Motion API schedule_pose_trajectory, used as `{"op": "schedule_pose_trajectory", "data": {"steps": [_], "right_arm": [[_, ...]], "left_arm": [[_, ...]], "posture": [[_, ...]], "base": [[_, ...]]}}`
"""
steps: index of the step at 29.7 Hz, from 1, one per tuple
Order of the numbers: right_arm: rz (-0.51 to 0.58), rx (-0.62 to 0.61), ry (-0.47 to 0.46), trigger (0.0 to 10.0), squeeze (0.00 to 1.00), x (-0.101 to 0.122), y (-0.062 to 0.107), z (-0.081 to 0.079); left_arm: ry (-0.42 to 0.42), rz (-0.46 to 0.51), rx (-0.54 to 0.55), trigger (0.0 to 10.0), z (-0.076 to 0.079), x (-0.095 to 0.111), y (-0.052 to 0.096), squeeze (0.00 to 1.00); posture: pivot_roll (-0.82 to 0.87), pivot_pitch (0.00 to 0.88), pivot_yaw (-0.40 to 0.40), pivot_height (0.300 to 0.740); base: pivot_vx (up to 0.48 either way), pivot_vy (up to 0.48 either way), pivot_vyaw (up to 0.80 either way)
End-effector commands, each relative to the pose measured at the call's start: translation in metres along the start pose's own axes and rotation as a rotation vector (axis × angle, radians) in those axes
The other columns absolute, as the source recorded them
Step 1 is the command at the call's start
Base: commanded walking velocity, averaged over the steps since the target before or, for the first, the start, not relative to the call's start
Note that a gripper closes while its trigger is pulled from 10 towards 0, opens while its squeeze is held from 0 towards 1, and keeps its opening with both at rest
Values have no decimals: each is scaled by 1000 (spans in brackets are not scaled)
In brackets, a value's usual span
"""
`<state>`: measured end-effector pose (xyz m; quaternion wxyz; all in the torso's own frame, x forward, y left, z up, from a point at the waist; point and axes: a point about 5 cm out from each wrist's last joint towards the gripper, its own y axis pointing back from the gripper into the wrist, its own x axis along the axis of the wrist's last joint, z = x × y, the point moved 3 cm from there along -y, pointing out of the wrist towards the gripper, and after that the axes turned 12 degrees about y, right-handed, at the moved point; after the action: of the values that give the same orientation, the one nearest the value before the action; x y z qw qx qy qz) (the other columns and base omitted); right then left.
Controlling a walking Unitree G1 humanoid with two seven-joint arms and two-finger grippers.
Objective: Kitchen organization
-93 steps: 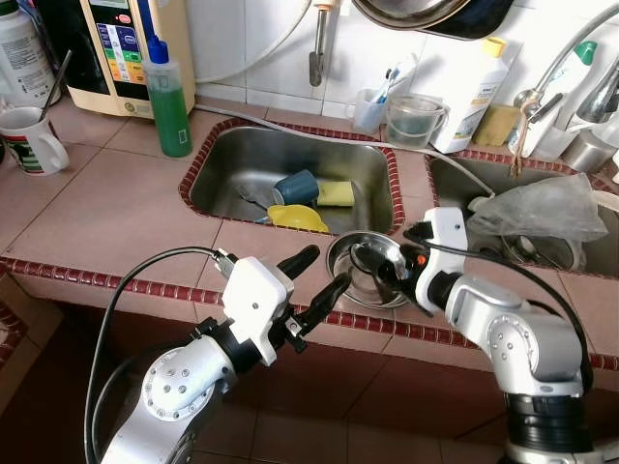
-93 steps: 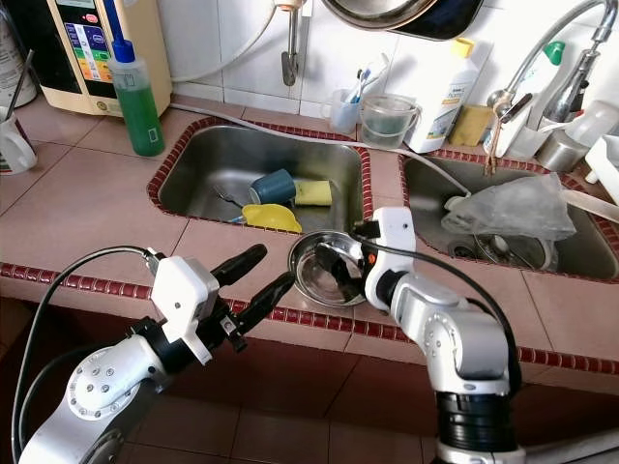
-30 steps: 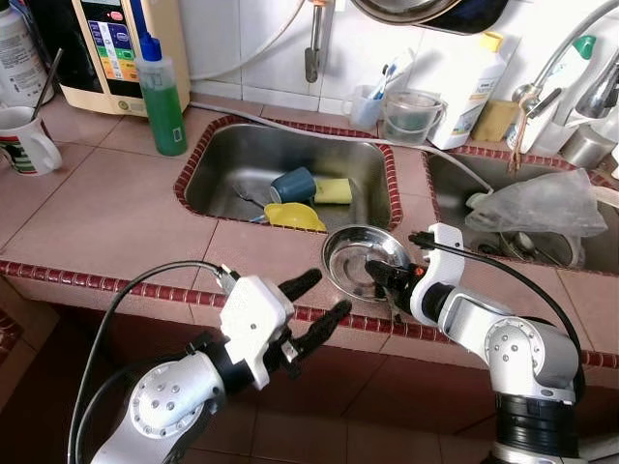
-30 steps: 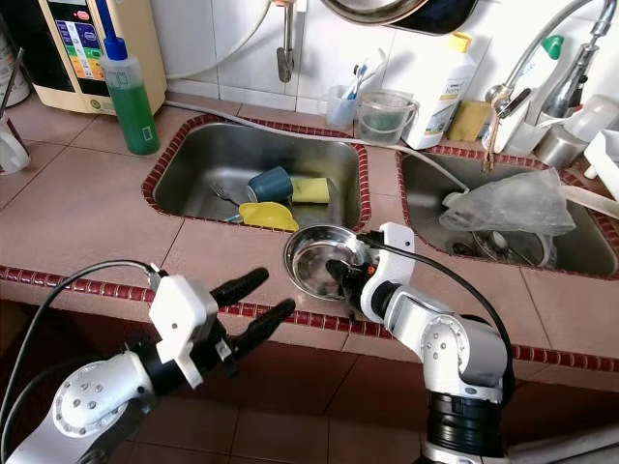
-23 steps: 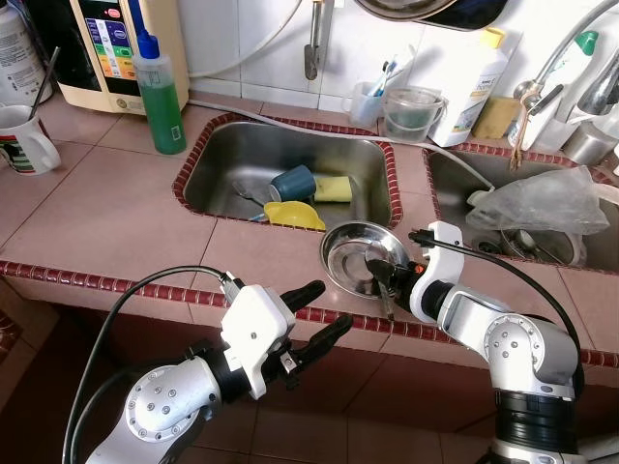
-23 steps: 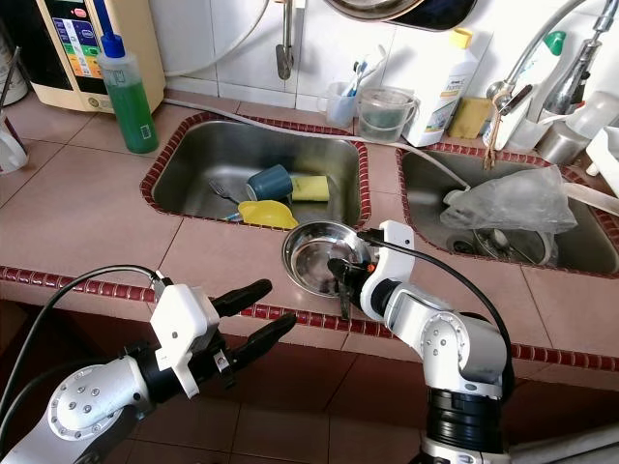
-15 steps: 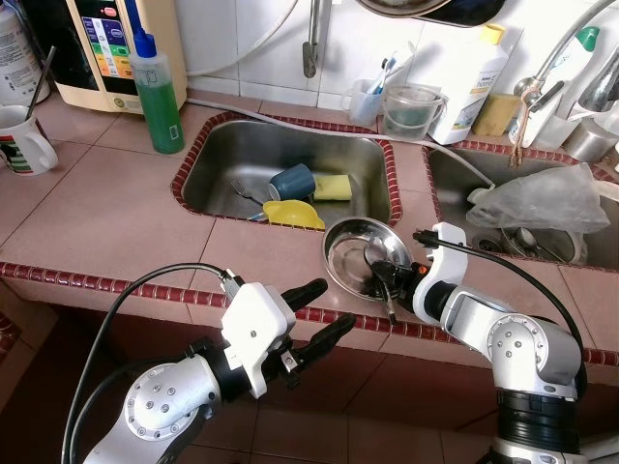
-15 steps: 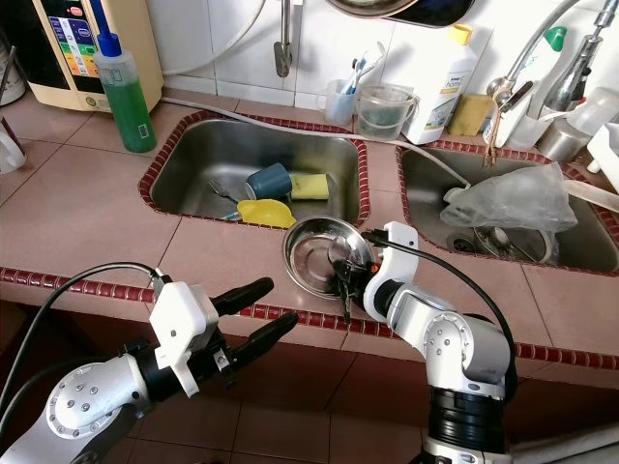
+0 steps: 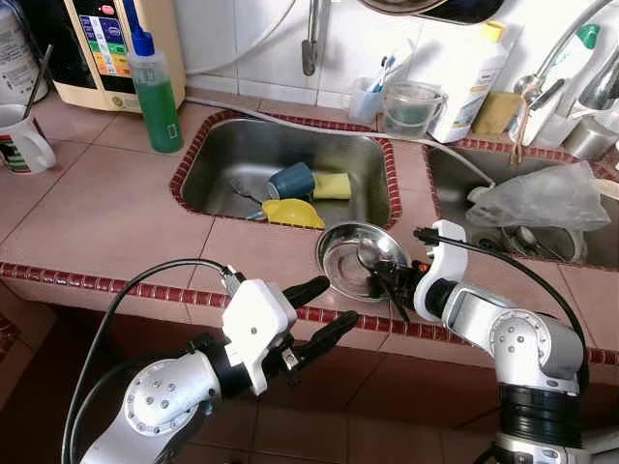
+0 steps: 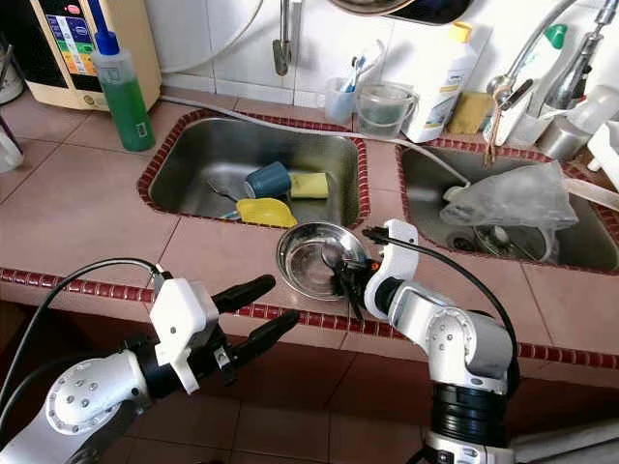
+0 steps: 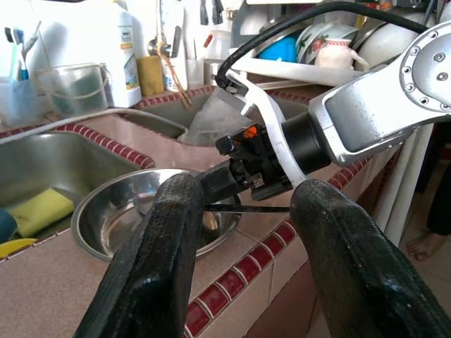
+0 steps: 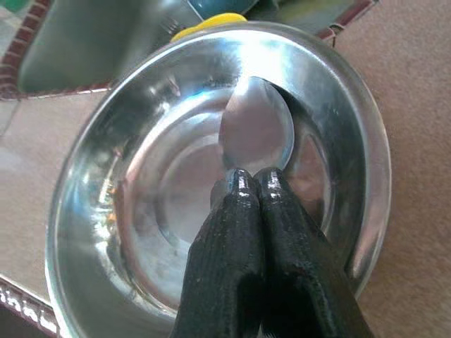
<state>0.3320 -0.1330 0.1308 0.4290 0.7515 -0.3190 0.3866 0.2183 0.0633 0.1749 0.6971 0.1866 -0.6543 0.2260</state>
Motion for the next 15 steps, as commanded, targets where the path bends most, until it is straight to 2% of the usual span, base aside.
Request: {"op": "schedule_pose_trajectory", "data": {"steps": [1,4,7,12,13,14,15], "right_arm": [[51,13,-6,0,0,7,2,1],[205,85,-1,0,0,29,9,-7],[232,113,-24,0,0,34,11,-9],[223,117,-6,0,0,33,10,-10],[221,148,-23,4902,871,31,9,-13],[216,156,-32,10000,1000,30,9,-14],[204,151,-39,10000,1000,28,8,-14]], "left_arm": [[-11,13,-10,10000,2,5,0,0],[-10,15,-9,10000,1,6,-1,0],[-11,15,-12,10000,1,6,-1,0],[-13,14,-15,10000,0,7,-2,0],[-13,14,-17,10000,0,6,-2,0],[-14,14,-18,10000,1,7,-2,0],[-14,15,-18,10000,1,7,-2,0]], "posture": [[41,121,-85,740],[40,116,-82,740],[41,115,-82,740],[40,111,-82,740],[42,109,-81,740],[42,109,-82,740],[43,108,-82,740]], "base": [[0,0,0],[0,0,0],[0,0,0],[0,0,0],[0,0,0],[0,0,0],[0,0,0]]}}
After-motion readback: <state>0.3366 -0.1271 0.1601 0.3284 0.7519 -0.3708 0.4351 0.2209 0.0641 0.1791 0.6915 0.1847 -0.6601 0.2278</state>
